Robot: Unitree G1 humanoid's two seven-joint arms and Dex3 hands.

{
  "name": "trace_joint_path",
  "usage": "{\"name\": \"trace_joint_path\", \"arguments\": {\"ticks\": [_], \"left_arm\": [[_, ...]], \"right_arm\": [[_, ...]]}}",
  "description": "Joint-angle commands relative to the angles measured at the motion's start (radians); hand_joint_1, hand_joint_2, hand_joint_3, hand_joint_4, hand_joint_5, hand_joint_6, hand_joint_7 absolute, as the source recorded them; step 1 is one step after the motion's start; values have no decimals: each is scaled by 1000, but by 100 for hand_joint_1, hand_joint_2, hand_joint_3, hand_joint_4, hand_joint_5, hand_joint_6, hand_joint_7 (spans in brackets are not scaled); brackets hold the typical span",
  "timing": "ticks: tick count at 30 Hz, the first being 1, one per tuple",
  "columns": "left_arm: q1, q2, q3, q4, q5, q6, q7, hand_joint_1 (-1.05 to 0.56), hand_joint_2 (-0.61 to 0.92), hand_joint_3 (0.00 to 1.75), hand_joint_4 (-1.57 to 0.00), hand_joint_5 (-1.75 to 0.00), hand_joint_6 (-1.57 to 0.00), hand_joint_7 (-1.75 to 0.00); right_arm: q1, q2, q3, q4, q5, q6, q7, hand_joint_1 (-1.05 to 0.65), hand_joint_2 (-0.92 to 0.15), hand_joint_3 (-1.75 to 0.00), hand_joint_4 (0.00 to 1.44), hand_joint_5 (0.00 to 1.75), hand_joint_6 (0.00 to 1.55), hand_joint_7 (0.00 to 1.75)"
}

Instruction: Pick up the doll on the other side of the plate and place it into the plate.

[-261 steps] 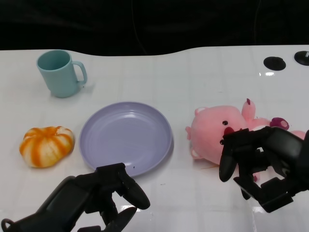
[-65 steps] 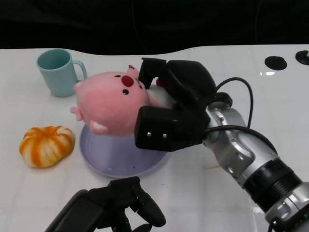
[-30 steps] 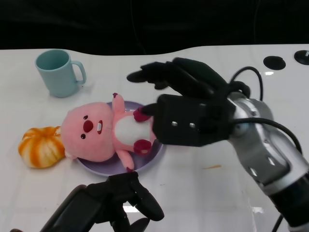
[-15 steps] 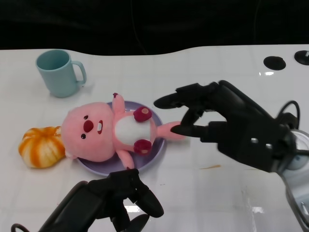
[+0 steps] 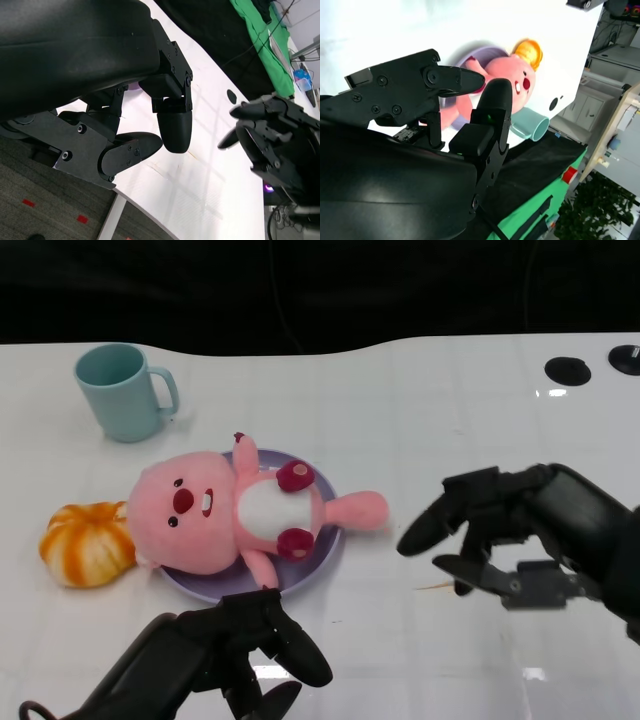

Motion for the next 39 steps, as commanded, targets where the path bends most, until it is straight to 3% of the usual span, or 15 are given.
{"name": "trace_joint_path", "arguments": {"ticks": [1, 9, 13, 17, 21, 26, 29, 33, 39], "left_arm": [[-1, 17, 10, 9, 0, -21, -8, -17, 71, 82, -61, -162, -63, -113], [-8, 21, 32, 17, -11, -17, -9, -17, 70, 81, -62, -164, -64, -114], [-8, 27, 45, 23, -14, -27, -16, -17, 71, 80, -62, -163, -63, -114], [-9, 34, 51, 30, -13, -39, -22, -17, 72, 79, -62, -162, -63, -114], [-3, 35, 47, 42, -10, -56, -19, -18, 74, 77, -61, -161, -62, -114], [8, 18, 40, 49, -10, -71, -4, -16, 75, 75, -62, -160, -61, -116], [12, 3, 38, 57, -9, -89, 4, -13, 74, 76, -60, -163, -56, -126], [14, -2, 38, 68, -4, -109, -1, -13, 73, 80, -59, -167, -53, -138], [11, 3, 32, 62, 7, -100, -7, -17, 74, 81, -60, -161, -56, -129]], "right_arm": [[45, -37, -32, -75, 35, 50, 6, -10, -68, -73, 73, 150, 74, 98], [116, -73, -44, -175, 58, 128, -16, -8, -53, -100, 67, 155, 72, 116], [124, -90, -30, -173, 39, 130, -27, -9, -52, -103, 69, 162, 72, 119], [118, -124, -16, -145, 23, 123, -16, -12, -56, -101, 71, 173, 67, 137], [119, -154, -6, -75, 35, 11, 17, -8, -52, -112, 78, 175, 67, 153], [124, -163, -1, -10, 34, -99, 29, -9, -46, -121, 85, 175, 74, 155], [122, -164, -1, 25, 32, -163, 31, -10, -44, -124, 88, 175, 78, 153], [115, -177, 2, 42, 21, -195, 39, -11, -42, -127, 90, 175, 80, 152], [111, -193, 1, 52, 15, -228, 54, -9, -39, -130, 91, 175, 79, 150]]}}
